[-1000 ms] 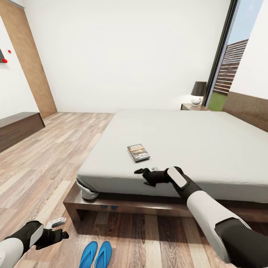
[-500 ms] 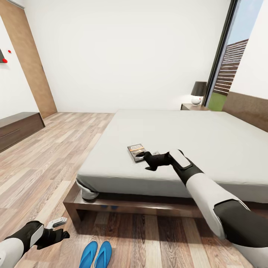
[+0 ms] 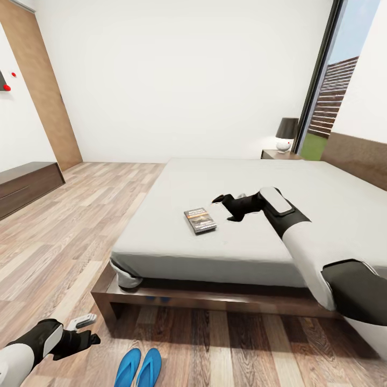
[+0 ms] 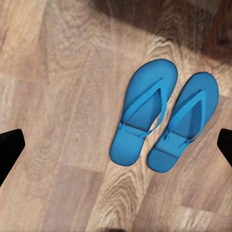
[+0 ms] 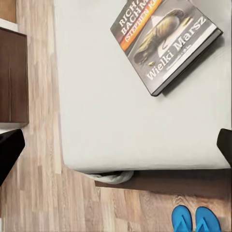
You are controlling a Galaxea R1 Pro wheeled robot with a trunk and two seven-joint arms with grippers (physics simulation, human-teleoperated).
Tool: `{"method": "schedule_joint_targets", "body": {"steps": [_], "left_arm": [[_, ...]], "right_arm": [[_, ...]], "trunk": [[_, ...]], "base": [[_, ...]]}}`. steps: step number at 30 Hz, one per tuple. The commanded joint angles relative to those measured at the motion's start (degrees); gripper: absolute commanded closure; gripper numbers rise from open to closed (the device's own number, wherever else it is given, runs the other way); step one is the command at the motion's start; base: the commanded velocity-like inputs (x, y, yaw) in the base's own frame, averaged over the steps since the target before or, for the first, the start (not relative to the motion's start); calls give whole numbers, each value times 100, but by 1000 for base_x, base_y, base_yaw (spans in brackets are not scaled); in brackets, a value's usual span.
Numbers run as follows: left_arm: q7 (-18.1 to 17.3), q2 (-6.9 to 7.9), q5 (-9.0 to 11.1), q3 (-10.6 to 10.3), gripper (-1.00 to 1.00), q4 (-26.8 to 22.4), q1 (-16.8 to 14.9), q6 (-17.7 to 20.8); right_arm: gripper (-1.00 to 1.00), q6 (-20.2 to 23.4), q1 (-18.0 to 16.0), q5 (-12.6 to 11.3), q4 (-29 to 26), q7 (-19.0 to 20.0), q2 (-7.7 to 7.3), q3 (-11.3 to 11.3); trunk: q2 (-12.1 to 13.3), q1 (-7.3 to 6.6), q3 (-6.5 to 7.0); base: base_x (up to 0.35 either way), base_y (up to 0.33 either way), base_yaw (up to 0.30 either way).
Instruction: In the bedroom, move the book from the bed onto either nightstand, and place the two sandals side by side next to the bed.
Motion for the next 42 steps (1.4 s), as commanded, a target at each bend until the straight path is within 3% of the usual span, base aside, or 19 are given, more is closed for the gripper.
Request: {"method": "schedule_joint_targets", "body": {"steps": [1, 6, 11, 15, 16, 23, 33, 36, 37, 42], "left_arm": [[8, 3, 33, 44, -100, -9, -1, 55], [8, 14, 31, 47, -100, -9, -1, 55], [-59, 19, 33, 51, -100, -9, -1, 55], [-306, 30, 25, 50, -100, -5, -1, 46], [-688, 84, 12, 52, -100, 17, 4, 30], [-1202, 256, 11, 57, -100, 115, 7, 8], [-1420, 459, 32, 149, -100, -88, -2, 90], [-1431, 495, 35, 205, -100, -385, -6, 348], [-1440, 504, 38, 280, -100, -763, -8, 816], [-1442, 501, 36, 459, -100, -1424, -9, 1543]], "right_arm": [[-100, -1, -176, -66, 75, -217, -81, 38], [-100, 28, -515, -114, 123, -433, -294, 15], [-100, 38, -596, -184, 42, -332, -337, -5], [-100, 39, -619, -233, 17, -190, -349, -14], [-100, 45, -628, -262, -21, 80, -363, -15], [-100, 45, -640, -245, -3, 599, -398, -22], [-100, 48, -628, -236, 17, 781, -413, -21], [-100, 49, -626, -240, 18, 796, -413, -22], [-100, 50, -626, -240, 18, 802, -418, -23], [-100, 50, -625, -232, 19, 788, -421, -23]], "trunk": [[-2, -1, -6], [-2, -1, -6], [-2, -1, -6], [-2, -1, -6], [-2, -1, -6], [-2, -1, -6], [-2, -1, -6], [-2, -1, -6], [-2, -1, -6], [-2, -1, -6]], "base": [[0, 0, 0], [0, 0, 0], [0, 0, 0], [0, 0, 0], [0, 0, 0], [0, 0, 0], [0, 0, 0], [0, 0, 0], [0, 0, 0], [0, 0, 0]]}}
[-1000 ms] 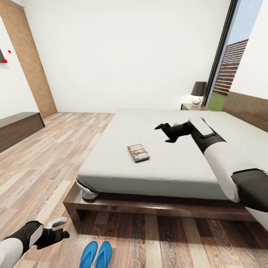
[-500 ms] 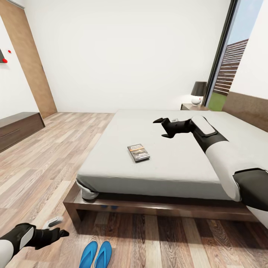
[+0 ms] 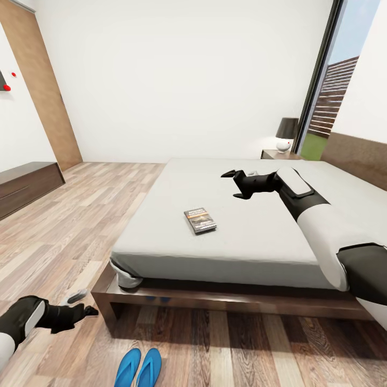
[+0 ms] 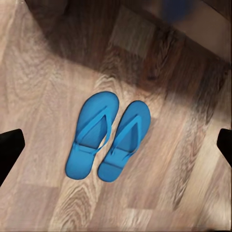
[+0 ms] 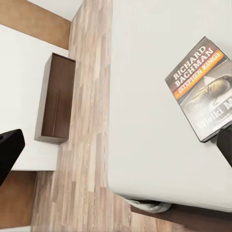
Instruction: In the bedroom, move the book from the bed onto either nightstand, and place the two sandals side by side next to the bed.
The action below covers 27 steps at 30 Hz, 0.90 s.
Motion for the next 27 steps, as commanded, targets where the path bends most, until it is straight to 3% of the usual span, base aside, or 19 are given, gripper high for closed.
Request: {"method": "schedule_joint_targets", "body": {"steps": [1, 9, 18, 21, 27], "left_arm": [[12, 0, 29, 56, -100, -122, -2, 143], [22, 29, 15, 264, -100, -1005, -30, 861], [25, 2, 42, 316, -100, -1701, -280, 1105], [24, -18, 145, 354, -100, -1763, -509, 1125], [42, -57, 584, 561, -100, -1761, -996, 1127]], "right_arm": [[-100, -5, -4, -61, -9, -47, -7, 34], [-100, -11, -4, -48, -9, -55, -97, 41], [-100, -12, -4, -56, -9, -49, -143, 39], [-100, -12, -4, -59, -9, -51, -175, 39], [-100, -39, -4, -58, -9, -71, -239, 43]], "trunk": [[-2, -1, -6], [-2, -1, -6], [-2, -1, -6], [-2, -1, -6], [-2, -1, -6]], "base": [[0, 0, 0], [0, 0, 0], [0, 0, 0], [0, 0, 0], [0, 0, 0]]}}
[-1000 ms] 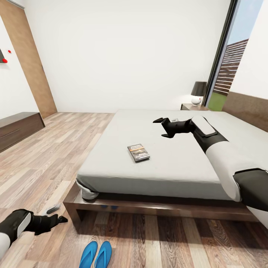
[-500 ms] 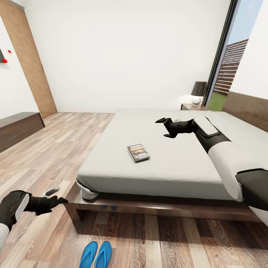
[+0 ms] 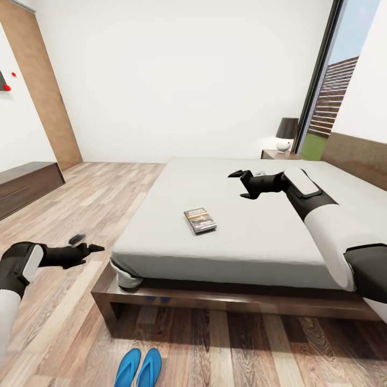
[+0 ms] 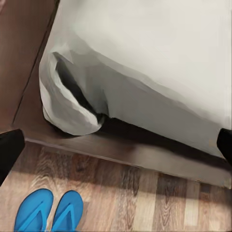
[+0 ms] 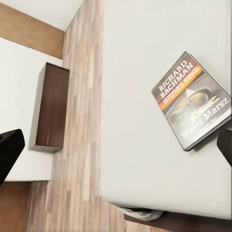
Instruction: In the bedroom, move the book from the bed onto either nightstand, and place the two sandals side by side next to the bed.
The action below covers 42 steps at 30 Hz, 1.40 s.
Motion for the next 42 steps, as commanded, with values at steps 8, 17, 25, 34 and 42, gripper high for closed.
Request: {"method": "schedule_joint_targets", "body": {"steps": [8, 17, 25, 34, 42], "left_arm": [[174, -392, 568, 124, -100, 151, -815, 14], [1142, -1068, 847, 218, -100, 498, -1542, -34], [2387, -1501, 1482, 512, -100, 624, -2074, -54], [3399, -1667, 2193, 586, -100, 784, -2455, -38], [3789, -1821, 2324, 526, -100, 818, -2542, -10]], "right_arm": [[-100, -11, 0, -59, -9, 1, -48, 37], [-100, 15, 4, -57, -14, 23, -55, 40], [-100, -4, 69, -44, 40, 39, -56, 42], [-100, -12, 160, -82, 227, 54, -55, 36], [-100, 32, 178, -103, 255, 84, -167, 13]], "trunk": [[-2, -1, -6], [-2, -1, -6], [-2, -1, -6], [-2, -1, -6], [-2, -1, -6]], "base": [[0, 0, 0], [0, 0, 0], [0, 0, 0], [0, 0, 0], [0, 0, 0]]}}
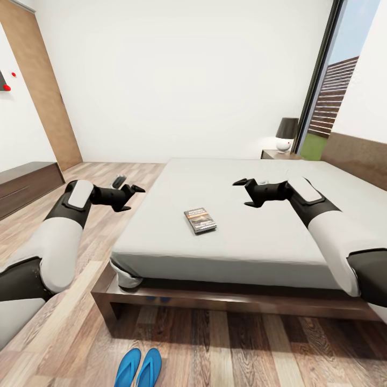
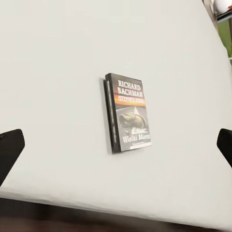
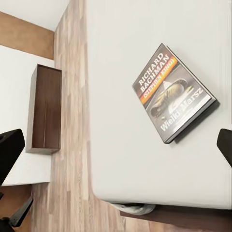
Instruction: In the bedroom, move the book from the bed onto either nightstand, and place the two sandals side by side next to the bed.
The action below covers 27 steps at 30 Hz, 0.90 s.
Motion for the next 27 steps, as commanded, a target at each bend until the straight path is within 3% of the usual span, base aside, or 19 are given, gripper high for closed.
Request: {"method": "schedule_joint_targets", "body": {"steps": [1, 12, 20, 27], "left_arm": [[70, -10, 63, 11, -100, -3, -7, 26], [105, -111, 77, -43, -100, -7, -15, 25], [113, -197, 78, -53, -100, -7, -16, 21], [115, -239, 73, -56, -100, -3, -16, 14]], "right_arm": [[-100, -1, -3, -64, -7, -44, -27, 35], [-100, 6, -1, -25, 8, -19, -167, 29], [-100, 8, -1, 7, 9, 207, -282, 32], [-100, 7, -1, -13, 9, 315, -310, 38]], "trunk": [[-2, -1, -6], [-2, -1, 1], [-2, -1, 17], [-2, -1, 20]], "base": [[0, 0, 0], [0, 0, 0], [0, 0, -3], [0, 0, -115]]}}
